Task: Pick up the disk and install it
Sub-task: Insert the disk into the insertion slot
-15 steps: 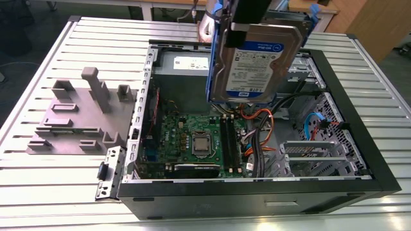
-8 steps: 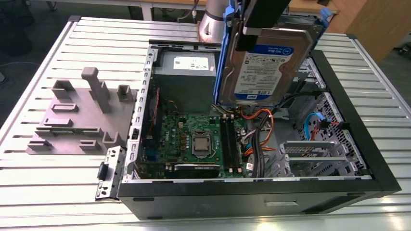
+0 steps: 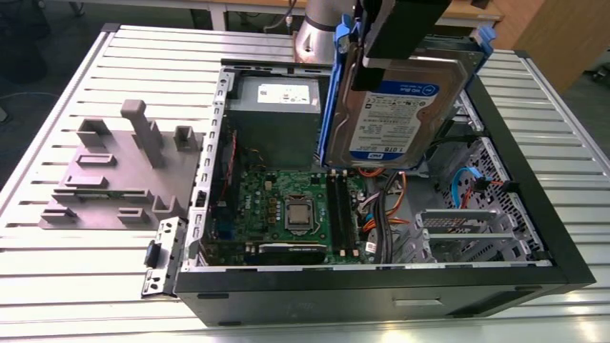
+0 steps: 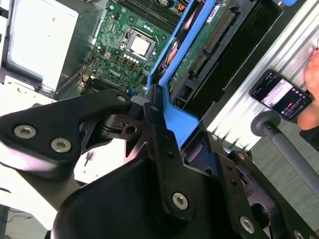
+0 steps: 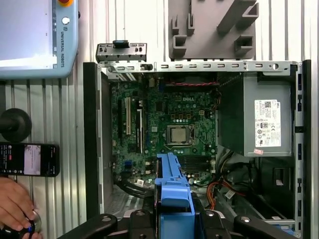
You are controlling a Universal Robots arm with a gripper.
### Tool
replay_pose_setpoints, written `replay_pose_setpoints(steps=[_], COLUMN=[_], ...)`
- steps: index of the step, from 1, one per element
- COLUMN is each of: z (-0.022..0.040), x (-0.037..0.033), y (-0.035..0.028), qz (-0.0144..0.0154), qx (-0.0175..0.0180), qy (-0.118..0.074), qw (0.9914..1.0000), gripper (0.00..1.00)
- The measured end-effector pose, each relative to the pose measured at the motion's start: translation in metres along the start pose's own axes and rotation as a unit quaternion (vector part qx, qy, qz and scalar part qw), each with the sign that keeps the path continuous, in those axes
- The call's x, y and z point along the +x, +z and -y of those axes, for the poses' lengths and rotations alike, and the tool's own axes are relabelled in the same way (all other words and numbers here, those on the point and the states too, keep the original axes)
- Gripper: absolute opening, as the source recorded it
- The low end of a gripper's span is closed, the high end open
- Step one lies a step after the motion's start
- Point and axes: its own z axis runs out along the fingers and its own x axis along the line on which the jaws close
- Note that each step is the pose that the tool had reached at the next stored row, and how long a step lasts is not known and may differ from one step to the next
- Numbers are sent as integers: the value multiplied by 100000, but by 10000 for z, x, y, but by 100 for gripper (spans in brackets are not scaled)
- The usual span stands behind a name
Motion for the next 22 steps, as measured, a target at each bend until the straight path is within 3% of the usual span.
replay_pose_setpoints(steps=[16,22], z=[1,21], x=[12,115], y=[9,36], qz=[-10,-11], qx=[0,0], qy=[-1,0], qw=[100000,100000], gripper=[36,36])
